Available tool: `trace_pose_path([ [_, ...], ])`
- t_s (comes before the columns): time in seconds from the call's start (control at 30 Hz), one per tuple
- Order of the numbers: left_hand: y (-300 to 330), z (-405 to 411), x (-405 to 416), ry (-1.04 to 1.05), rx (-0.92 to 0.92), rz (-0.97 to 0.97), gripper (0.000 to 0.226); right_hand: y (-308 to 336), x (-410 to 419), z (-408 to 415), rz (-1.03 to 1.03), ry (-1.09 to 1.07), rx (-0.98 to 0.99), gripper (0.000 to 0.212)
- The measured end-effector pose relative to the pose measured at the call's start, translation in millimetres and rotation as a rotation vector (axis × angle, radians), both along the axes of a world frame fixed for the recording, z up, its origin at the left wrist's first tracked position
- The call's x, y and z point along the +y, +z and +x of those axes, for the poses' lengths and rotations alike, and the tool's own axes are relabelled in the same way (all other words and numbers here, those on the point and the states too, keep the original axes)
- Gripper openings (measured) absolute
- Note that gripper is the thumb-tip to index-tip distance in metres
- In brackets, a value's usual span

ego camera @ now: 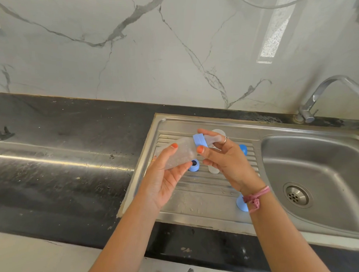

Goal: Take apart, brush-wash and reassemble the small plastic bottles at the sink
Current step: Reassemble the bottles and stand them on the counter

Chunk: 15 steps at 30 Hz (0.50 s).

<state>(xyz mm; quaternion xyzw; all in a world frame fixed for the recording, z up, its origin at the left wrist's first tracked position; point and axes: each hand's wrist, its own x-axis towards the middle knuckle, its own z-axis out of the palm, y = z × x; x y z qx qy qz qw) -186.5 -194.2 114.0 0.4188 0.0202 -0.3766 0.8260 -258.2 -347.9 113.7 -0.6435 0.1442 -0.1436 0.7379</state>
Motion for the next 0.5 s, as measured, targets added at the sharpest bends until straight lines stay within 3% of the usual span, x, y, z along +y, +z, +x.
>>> trace_pose_path([
  [0.13, -6.4, 4.5, 4.6, -0.125, -0.074, 0.047, 0.05, 7.5, 1.9, 2.1, 0.085, -0.056, 0.029, 0.025],
  [0.23, -7.0, 11.8, 7.7, -0.23, -0.271, 0.303, 0.067, 11.2, 4.3, 1.1, 0.034, -0.093, 0.122, 0.018],
  [0.37, 2.4, 10.5, 3.9, -0.421, -0.703, 0.614, 0.08, 7.4, 15.8, 9.9, -0.121, -0.138, 0.253, 0.036],
  [0.5, 3.3, 1.5, -6.1, -0.486, -0.847, 0.551, 0.091, 13.4, 11.2, 6.9, -0.179, 0.053, 0.312, 0.057],
])
